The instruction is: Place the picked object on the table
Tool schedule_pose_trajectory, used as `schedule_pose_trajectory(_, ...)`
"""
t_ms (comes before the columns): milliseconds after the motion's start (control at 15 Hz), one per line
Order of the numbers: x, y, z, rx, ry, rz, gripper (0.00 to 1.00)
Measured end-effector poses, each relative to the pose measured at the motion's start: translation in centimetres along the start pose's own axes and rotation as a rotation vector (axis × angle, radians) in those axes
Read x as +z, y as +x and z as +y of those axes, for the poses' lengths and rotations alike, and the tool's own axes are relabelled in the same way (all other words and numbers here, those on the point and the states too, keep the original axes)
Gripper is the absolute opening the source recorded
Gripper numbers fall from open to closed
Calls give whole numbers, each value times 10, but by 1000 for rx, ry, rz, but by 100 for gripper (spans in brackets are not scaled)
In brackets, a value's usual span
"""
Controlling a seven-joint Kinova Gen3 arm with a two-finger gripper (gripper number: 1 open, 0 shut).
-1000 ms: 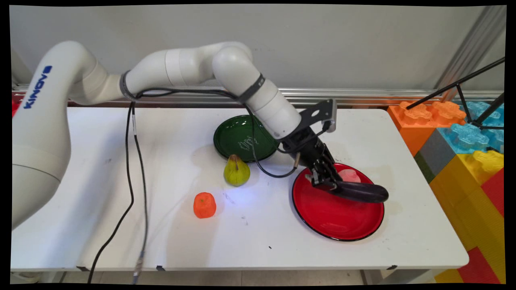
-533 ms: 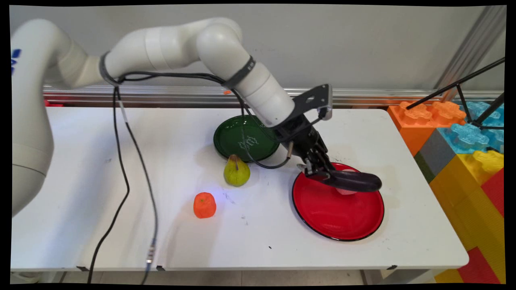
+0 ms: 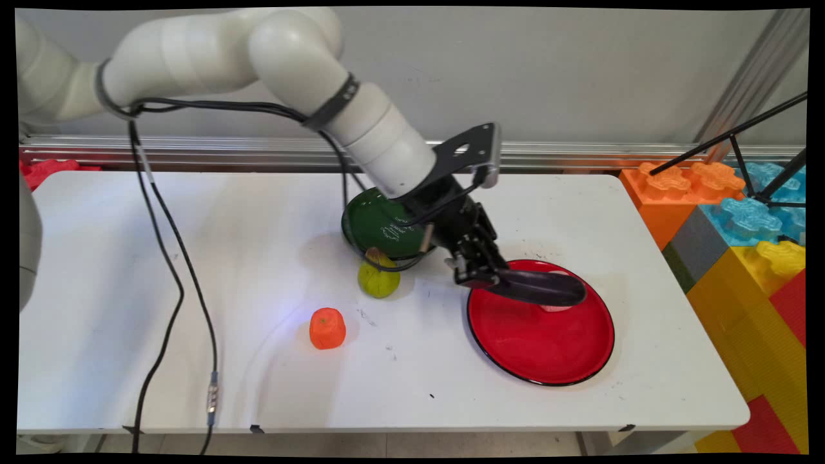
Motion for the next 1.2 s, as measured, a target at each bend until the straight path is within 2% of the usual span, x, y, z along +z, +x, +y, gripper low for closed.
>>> schedule_pose_trajectory(467,-25,-33,24,8,66,-44,0)
schedule_pose_trajectory(933,-41,-65,43,-49,133,-87,0)
schedule_pose_trajectory(1200,-48,-79,53,-71,145,-107,0)
